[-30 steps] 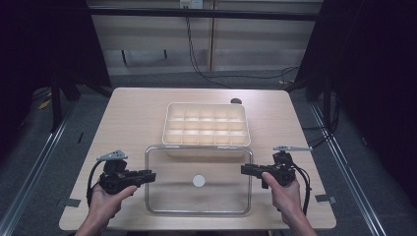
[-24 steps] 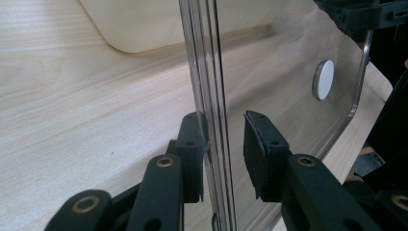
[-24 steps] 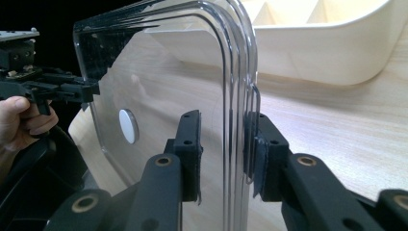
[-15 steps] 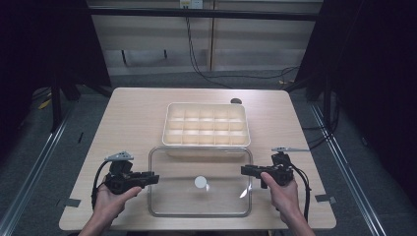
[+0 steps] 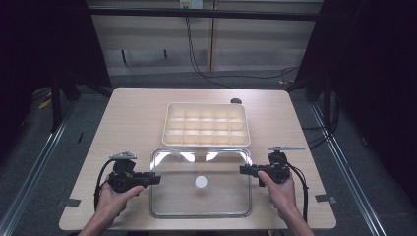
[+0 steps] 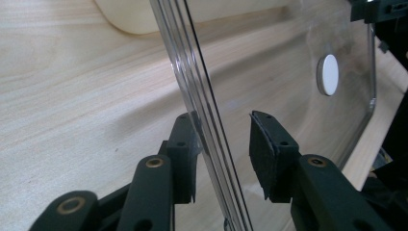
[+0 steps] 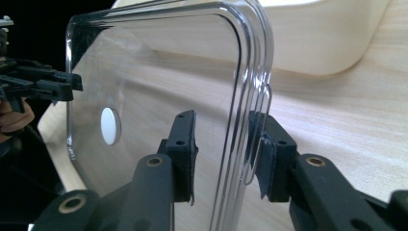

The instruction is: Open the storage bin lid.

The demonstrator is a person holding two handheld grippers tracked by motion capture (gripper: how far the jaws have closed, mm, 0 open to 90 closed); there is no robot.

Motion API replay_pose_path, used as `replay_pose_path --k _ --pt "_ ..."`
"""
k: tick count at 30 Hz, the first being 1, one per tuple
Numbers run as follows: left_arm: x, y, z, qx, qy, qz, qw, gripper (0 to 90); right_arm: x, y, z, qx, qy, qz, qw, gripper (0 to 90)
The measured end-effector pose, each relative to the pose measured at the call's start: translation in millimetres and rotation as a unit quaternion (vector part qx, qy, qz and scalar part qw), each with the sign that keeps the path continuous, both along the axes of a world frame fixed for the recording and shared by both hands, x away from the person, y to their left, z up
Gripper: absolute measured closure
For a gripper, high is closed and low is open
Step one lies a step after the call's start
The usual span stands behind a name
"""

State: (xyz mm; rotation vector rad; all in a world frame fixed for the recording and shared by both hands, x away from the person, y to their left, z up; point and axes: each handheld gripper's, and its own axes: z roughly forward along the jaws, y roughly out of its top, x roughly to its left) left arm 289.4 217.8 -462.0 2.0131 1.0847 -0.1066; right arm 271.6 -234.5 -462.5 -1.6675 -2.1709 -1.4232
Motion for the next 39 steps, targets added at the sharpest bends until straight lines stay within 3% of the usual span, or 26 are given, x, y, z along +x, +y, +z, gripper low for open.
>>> replay_pose_path --k 5,9,23,39 --pt "5.9 -1.3 -8.8 0.006 0.016 -0.002 0.9999 62.2 1.1 0.6 -9.1 -0.018 0.013 -0.001 0.9997 60.9" --pt "8.9 -3.6 -10.4 0.016 0.017 -0.003 0.9997 62.6 3.4 -2.1 -15.2 -0.018 0.02 -0.002 0.9997 59.6" --pt "19.8 -7.9 -19.9 0.016 0.04 -0.004 0.9991 62.2 9.9 -2.0 -25.4 -0.042 0.028 0.001 0.9987 53.7" --pt "22.7 -9.3 -23.9 0.023 0.04 0.001 0.9989 62.4 16.1 -2.4 -32.1 -0.062 0.034 0.006 0.9975 50.3"
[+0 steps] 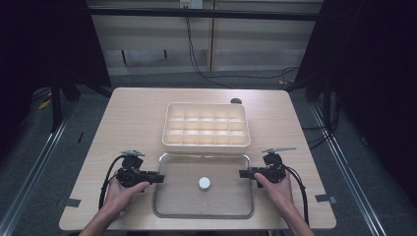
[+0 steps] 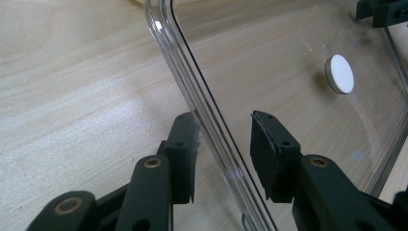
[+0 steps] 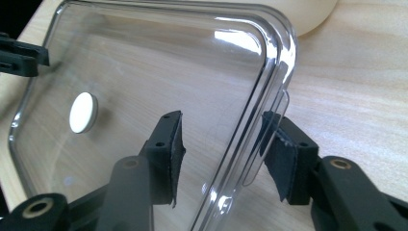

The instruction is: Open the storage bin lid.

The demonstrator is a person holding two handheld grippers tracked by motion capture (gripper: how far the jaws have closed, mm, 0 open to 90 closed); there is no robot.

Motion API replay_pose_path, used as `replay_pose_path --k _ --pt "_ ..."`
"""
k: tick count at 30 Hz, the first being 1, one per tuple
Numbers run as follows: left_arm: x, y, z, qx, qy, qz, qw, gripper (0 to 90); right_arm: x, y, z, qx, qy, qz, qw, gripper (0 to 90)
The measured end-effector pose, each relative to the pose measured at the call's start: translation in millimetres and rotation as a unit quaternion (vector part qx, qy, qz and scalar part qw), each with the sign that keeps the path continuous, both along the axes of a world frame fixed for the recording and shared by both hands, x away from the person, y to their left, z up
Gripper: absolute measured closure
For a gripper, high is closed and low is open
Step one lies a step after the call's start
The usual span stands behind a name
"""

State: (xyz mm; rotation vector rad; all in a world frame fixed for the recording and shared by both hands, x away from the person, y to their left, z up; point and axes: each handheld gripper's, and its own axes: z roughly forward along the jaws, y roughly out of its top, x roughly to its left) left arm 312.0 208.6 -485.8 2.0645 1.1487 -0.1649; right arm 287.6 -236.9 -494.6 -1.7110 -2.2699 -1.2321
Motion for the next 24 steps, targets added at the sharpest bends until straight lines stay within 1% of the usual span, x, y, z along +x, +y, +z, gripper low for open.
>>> replay_pose_path --k 1,4,6,8,12,15,17,19,22,24 --pt "0.0 0.1 0.3 0.002 -0.002 -0.001 1.0 62.4 0.2 0.2 -0.2 -0.002 0.0 0.0 1.0 50.0" --pt "0.2 -0.1 0.2 0.002 0.0 -0.001 1.0 62.4 0.1 1.2 0.0 -0.006 -0.002 0.0 1.0 49.3" --pt "0.6 0.0 0.1 0.002 -0.001 -0.002 1.0 62.4 -0.2 1.4 0.0 -0.01 -0.007 0.0 0.9999 49.1" --pt "0.4 -1.0 0.1 0.002 -0.002 0.002 1.0 62.5 -0.2 1.8 -0.3 -0.011 -0.005 -0.001 0.9999 48.4" --pt "1.7 -1.4 -1.3 0.01 0.0 -0.003 0.9999 62.3 -0.4 3.4 -0.6 -0.024 -0.005 -0.004 0.9997 47.2" --pt "2.1 -2.2 -1.4 0.009 0.001 0.0 1.0 62.2 -0.3 3.6 -0.6 -0.027 -0.007 -0.005 0.9996 47.2" --pt "3.5 -2.0 -2.5 0.011 0.002 -0.001 0.9999 61.7 -0.4 4.0 -0.3 -0.035 -0.011 -0.008 0.9993 47.2" --pt "3.9 -3.3 -3.8 0.021 0.003 0.0 0.9998 60.7 -0.4 4.6 0.8 -0.048 -0.016 -0.01 0.9987 44.3" --pt "2.6 -5.8 -3.2 0.032 -0.006 -0.003 0.9995 57.4 -0.3 4.4 0.8 -0.047 -0.016 -0.01 0.9987 43.7" --pt "3.0 -5.9 -3.0 0.032 -0.007 0.0 0.9995 56.8 -0.4 4.2 1.2 -0.049 -0.016 -0.015 0.9986 42.5"
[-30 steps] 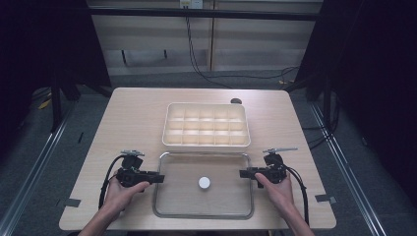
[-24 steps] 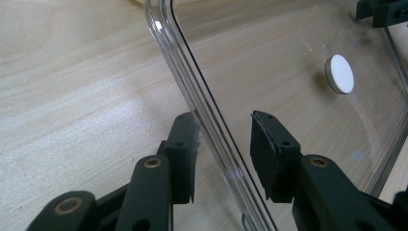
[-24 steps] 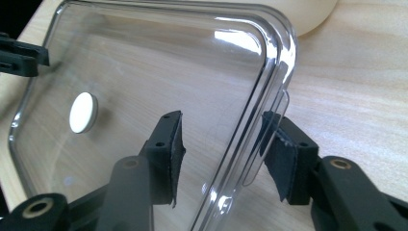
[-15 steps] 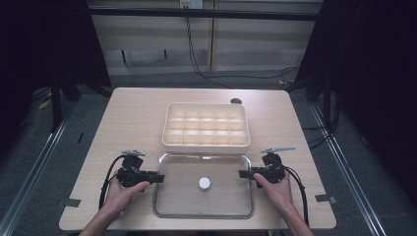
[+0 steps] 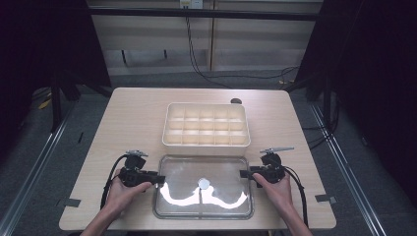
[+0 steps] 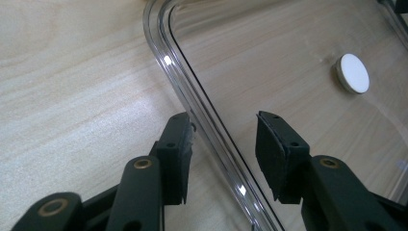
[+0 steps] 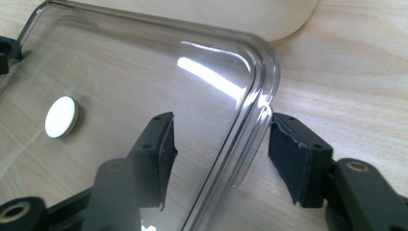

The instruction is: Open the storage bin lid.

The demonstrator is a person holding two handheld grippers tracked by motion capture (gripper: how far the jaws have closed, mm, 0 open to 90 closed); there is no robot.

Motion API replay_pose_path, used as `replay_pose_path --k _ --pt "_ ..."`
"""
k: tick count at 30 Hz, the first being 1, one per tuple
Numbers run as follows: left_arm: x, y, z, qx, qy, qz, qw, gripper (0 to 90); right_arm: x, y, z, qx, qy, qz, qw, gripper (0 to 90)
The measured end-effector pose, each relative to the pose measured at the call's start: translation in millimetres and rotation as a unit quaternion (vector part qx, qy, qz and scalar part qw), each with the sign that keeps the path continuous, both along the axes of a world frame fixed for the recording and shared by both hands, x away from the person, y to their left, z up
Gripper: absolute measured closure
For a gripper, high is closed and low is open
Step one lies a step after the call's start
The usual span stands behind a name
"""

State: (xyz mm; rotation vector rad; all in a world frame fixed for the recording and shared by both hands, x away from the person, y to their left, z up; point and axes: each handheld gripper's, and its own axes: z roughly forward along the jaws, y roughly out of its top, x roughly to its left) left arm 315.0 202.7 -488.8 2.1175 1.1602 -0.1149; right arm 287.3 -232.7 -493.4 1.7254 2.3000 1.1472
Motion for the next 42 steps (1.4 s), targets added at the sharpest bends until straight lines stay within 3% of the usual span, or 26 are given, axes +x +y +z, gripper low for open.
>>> replay_pose_path --k 2,11,16,19,22,32,40,42 --pt "1.3 3.4 2.5 0.0 -0.009 0.015 0.9998 50.5 -0.4 -2.1 2.4 0.012 -0.008 -0.004 0.9999 43.3" --pt "1.9 7.4 10.1 -0.006 -0.02 0.009 0.9997 41.7 -0.3 -11.5 11.5 0.046 -0.022 -0.005 0.9987 42.2" --pt "3.3 8.3 27.7 -0.017 -0.045 0.005 0.9988 36.2 -3.0 -15.9 22.7 0.066 -0.04 0.014 0.9969 38.8" --pt "-4.8 10.6 38.2 -0.019 -0.075 -0.005 0.997 34.5 -14.0 -20.6 30.4 0.076 -0.062 0.016 0.9951 37.7" --pt "-14.6 17.5 43.3 -0.023 -0.088 -0.007 0.9959 32.5 -25.9 -24.0 37.4 0.072 -0.081 0.018 0.994 35.8" --pt "-40.9 41.4 35.1 -0.03 -0.095 0.015 0.9949 30.8 -60.9 -32.2 43.2 0.064 -0.097 0.015 0.9931 35.4" --pt "-59.9 58.7 31.2 -0.041 -0.091 0.035 0.9944 30.8 -75.3 -50.2 39.3 0.067 -0.11 -0.018 0.9916 35.3" --pt "-65.3 64.4 28.6 -0.031 -0.1 0.03 0.994 30.7 -78.0 -55.6 38.0 0.069 -0.111 -0.025 0.9912 35.4"
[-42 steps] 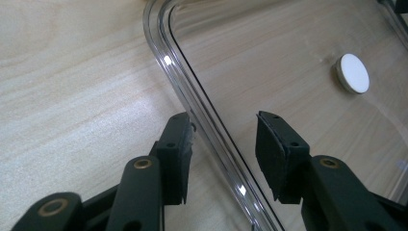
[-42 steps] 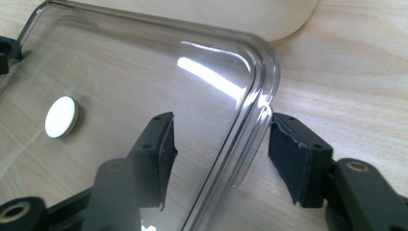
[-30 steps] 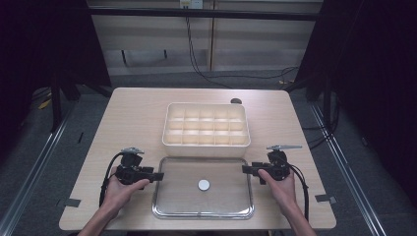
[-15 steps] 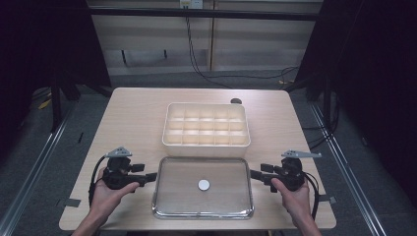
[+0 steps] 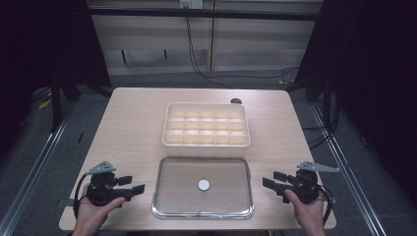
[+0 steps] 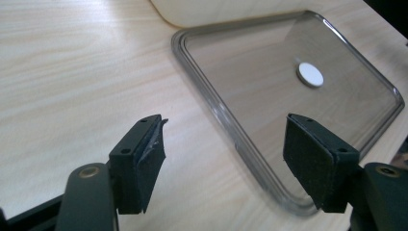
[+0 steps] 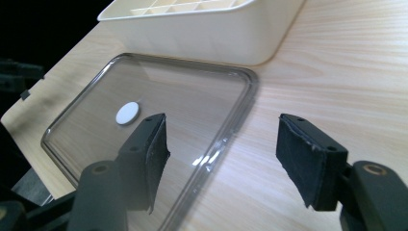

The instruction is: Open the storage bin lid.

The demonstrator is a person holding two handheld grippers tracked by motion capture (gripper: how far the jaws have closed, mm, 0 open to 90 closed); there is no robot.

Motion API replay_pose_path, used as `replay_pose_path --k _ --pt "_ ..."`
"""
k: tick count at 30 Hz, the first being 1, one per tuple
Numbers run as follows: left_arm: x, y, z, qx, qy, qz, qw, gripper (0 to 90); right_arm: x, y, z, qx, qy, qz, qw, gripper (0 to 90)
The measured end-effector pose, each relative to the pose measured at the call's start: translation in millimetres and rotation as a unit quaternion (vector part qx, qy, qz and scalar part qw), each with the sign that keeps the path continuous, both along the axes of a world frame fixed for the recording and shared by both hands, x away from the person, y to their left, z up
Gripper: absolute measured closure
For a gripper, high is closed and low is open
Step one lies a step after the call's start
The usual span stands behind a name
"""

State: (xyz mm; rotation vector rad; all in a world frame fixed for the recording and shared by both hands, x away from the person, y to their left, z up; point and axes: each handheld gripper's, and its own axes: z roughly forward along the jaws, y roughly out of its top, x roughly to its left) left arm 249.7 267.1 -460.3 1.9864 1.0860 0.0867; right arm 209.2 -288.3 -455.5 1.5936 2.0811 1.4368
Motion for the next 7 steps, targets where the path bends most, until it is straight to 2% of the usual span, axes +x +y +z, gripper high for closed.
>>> replay_pose_path --k 3,5,7 --pt "-0.1 9.1 -0.5 -0.014 -0.004 0.008 0.9999 31.8 -3.8 -6.4 -0.2 -0.004 -0.003 -0.016 0.9999 35.3" --pt "1.8 12.9 0.4 0.0 -0.021 0.02 0.9996 32.5 -3.6 -9.2 -2.2 0.001 -0.004 -0.019 0.9998 35.3" --pt "3.8 16.7 -2.2 -0.016 -0.011 0.026 0.9995 33.6 -2.3 -8.9 -5.0 -0.012 -0.002 -0.02 0.9997 35.0"
